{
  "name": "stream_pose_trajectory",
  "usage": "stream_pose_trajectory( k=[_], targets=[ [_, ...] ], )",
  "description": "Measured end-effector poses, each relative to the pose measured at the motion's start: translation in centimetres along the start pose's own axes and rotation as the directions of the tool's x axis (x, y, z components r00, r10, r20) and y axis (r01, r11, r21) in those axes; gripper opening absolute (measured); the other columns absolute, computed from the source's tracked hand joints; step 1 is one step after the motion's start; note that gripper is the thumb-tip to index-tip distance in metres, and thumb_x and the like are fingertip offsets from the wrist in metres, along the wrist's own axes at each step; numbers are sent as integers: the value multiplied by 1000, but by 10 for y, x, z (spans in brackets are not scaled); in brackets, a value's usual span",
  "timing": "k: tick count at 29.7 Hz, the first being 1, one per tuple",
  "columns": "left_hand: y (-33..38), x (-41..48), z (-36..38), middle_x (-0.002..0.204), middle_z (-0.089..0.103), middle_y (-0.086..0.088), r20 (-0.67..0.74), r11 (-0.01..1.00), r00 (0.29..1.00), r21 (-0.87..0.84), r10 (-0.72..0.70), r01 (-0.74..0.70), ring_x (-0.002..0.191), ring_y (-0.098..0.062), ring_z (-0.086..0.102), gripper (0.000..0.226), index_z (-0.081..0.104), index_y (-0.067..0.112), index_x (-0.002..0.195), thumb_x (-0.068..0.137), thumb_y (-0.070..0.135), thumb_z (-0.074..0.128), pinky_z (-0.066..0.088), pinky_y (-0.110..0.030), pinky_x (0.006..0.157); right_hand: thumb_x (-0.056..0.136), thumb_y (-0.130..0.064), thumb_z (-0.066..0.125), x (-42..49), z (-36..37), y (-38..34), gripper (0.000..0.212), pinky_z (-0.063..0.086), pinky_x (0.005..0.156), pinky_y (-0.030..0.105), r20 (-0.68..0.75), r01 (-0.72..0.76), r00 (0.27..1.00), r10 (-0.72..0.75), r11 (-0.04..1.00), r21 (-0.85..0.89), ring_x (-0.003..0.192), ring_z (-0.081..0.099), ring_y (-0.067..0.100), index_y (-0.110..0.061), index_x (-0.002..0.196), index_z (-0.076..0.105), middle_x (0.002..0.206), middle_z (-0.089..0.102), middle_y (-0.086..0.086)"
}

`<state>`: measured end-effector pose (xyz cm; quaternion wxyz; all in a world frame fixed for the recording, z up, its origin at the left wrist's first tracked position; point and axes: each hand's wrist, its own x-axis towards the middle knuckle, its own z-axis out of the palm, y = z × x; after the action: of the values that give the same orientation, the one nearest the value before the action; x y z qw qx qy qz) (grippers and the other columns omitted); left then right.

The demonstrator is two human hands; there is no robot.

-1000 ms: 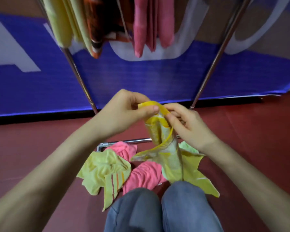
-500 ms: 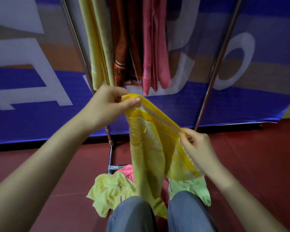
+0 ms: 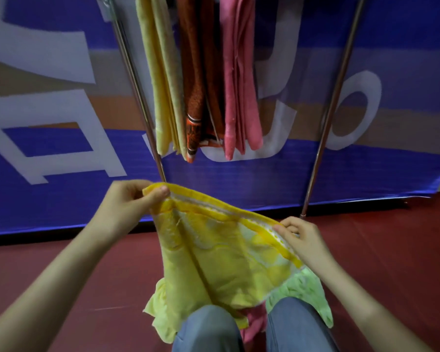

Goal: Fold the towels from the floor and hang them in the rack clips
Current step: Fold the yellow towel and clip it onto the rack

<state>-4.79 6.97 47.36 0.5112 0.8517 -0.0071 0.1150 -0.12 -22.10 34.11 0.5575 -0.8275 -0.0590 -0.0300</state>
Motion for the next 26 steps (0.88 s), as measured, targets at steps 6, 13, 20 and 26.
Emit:
stream_pose_trajectory(
  k=[6,13,20,26],
  targets=[
    [-27,-24,47,52,49,-6,71,998,997,56,-38,34,51,-8,42,40,61,-3,59,77,33,64,35,-24,51,81,-9,63,0,5,-37,18,21,40,23,10,44,999,-45,991,126,41,30,15,-21,76,51,46,40,12],
    [-26,-46,120,52,40,1,145,997,989,-69,-8,18,55,-9,34,46,50,9,52,70,51,46,28,-28,54,84,-4,58,-8,18,-69,27,40,53,20,124,-39,992,16,983,179,51,51,5,-21,63,58,57,64,11],
    [-15,-63,136,44,34,4,93,999,995,17,25,-27,50,-9,26,46,52,22,53,61,65,37,25,-24,49,83,-9,58,-18,15,-77,33,39,53,14,124,-68,990,63,997,41,45,52,-6,-25,54,55,54,61,-4],
    [-4,-72,136,60,61,-10,74,987,997,158,-32,20,54,-14,43,64,64,12,73,50,70,47,43,-35,59,81,-11,56,-28,16,-85,30,29,43,13,76,-66,995,72,995,-72,39,44,0,-17,53,53,34,47,-9]
  ],
)
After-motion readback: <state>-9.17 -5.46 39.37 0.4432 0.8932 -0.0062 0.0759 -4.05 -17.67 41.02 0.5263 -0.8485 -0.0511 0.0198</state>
